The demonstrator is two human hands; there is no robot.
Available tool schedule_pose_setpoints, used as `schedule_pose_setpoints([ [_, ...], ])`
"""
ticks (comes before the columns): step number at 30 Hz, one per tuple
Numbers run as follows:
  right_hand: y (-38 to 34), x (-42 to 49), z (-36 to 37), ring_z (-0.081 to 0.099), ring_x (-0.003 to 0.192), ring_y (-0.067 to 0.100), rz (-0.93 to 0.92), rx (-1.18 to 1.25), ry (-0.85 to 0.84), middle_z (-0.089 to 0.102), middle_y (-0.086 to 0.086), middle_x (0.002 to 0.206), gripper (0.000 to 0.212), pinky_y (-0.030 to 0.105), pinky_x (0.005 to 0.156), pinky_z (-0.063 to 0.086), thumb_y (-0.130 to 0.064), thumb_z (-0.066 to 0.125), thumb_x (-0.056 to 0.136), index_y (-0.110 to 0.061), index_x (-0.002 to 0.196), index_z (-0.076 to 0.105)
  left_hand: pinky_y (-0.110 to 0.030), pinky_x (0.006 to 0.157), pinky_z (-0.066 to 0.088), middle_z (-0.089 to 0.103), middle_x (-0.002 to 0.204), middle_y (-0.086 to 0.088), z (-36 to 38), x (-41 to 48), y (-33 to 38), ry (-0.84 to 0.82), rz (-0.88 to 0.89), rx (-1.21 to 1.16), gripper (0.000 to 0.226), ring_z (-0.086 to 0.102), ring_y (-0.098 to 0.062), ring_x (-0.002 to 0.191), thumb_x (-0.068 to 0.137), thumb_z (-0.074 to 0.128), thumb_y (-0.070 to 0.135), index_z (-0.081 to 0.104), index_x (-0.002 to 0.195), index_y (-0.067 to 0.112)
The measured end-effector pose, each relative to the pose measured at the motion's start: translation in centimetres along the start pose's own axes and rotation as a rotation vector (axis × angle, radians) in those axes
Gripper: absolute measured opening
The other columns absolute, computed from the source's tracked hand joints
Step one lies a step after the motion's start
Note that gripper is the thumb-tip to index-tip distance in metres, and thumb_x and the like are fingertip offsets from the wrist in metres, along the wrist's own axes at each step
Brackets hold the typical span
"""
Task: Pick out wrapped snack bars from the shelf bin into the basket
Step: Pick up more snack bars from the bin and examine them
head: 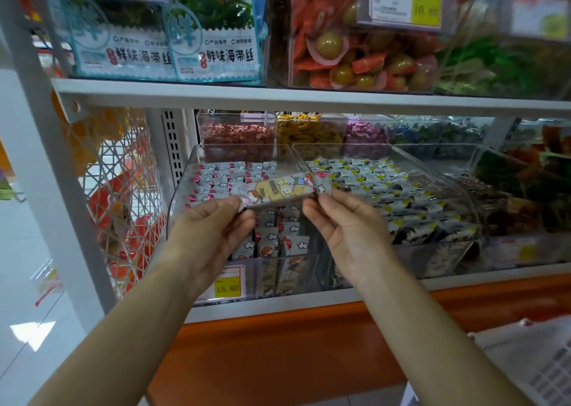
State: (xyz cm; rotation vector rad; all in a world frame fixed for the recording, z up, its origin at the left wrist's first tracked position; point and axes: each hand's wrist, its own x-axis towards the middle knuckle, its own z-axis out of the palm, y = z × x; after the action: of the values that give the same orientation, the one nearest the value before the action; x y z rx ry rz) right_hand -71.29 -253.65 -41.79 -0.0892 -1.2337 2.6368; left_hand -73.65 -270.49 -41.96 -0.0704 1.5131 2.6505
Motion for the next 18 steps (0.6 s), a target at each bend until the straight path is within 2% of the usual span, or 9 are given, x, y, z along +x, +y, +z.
schedule_pose_setpoints([
  [4, -0.3, 0.2, -0.4, 0.07, 0.064, 0.017, -0.018, 0.038, 0.044, 0.071, 0.008, 0.068, 0.014, 0.019, 0.056, 0.055, 0.009, 0.052, 0.087, 0.001, 0.084, 0.064, -0.015, 0.053, 0.053, 0.068, 0.06, -0.005, 0.4, -0.1, -0.1, -0.078, -0.026, -0.055, 0.01, 0.069, -0.011, 0.059, 0.087, 0.05, -0.006, 0.058, 0.083, -0.002],
  [9, -0.3, 0.3, -0.6, 0.069, 0.061, 0.017, -0.038, 0.009, 0.048, 0.071, 0.009, 0.066, 0.014, 0.02, 0.055, 0.055, 0.008, 0.053, 0.087, 0.0, 0.083, 0.064, -0.015, 0.054, 0.053, 0.068, 0.059, -0.003, 0.3, 0.0, 0.0, -0.111, -0.015, -0.004, 0.011, 0.07, -0.012, 0.061, 0.084, 0.051, -0.008, 0.057, 0.086, 0.0],
  [13, 0.0, 0.5, -0.7, 0.068, 0.062, 0.016, -0.084, -0.089, 0.012, 0.069, 0.007, 0.069, 0.006, 0.023, 0.055, 0.055, -0.009, 0.06, 0.087, -0.005, 0.085, 0.064, -0.016, 0.053, 0.053, 0.064, 0.058, -0.001, 0.0, 0.0, 0.1, -0.112, 0.038, 0.096, 0.014, 0.067, -0.012, 0.057, 0.087, 0.051, -0.006, 0.056, 0.082, 0.006],
  [15, 0.2, 0.6, -0.9, 0.067, 0.063, 0.013, -0.132, -0.185, -0.014, 0.067, 0.005, 0.072, 0.003, 0.021, 0.057, 0.054, -0.005, 0.061, 0.085, -0.006, 0.085, 0.064, -0.017, 0.052, 0.053, 0.063, 0.058, -0.001, 0.0, -0.1, 0.1, -0.113, 0.03, 0.091, 0.016, 0.065, -0.01, 0.055, 0.088, 0.051, -0.005, 0.056, 0.08, 0.008],
  [18, 0.4, 0.8, -1.1, 0.066, 0.065, 0.01, -0.181, -0.308, -0.029, 0.065, 0.003, 0.077, 0.013, 0.021, 0.061, 0.054, 0.004, 0.06, 0.084, -0.008, 0.088, 0.063, -0.017, 0.052, 0.053, 0.066, 0.062, -0.005, 0.0, 0.0, 0.2, -0.114, -0.024, 0.034, 0.017, 0.067, -0.011, 0.058, 0.09, 0.05, -0.002, 0.059, 0.078, 0.007],
])
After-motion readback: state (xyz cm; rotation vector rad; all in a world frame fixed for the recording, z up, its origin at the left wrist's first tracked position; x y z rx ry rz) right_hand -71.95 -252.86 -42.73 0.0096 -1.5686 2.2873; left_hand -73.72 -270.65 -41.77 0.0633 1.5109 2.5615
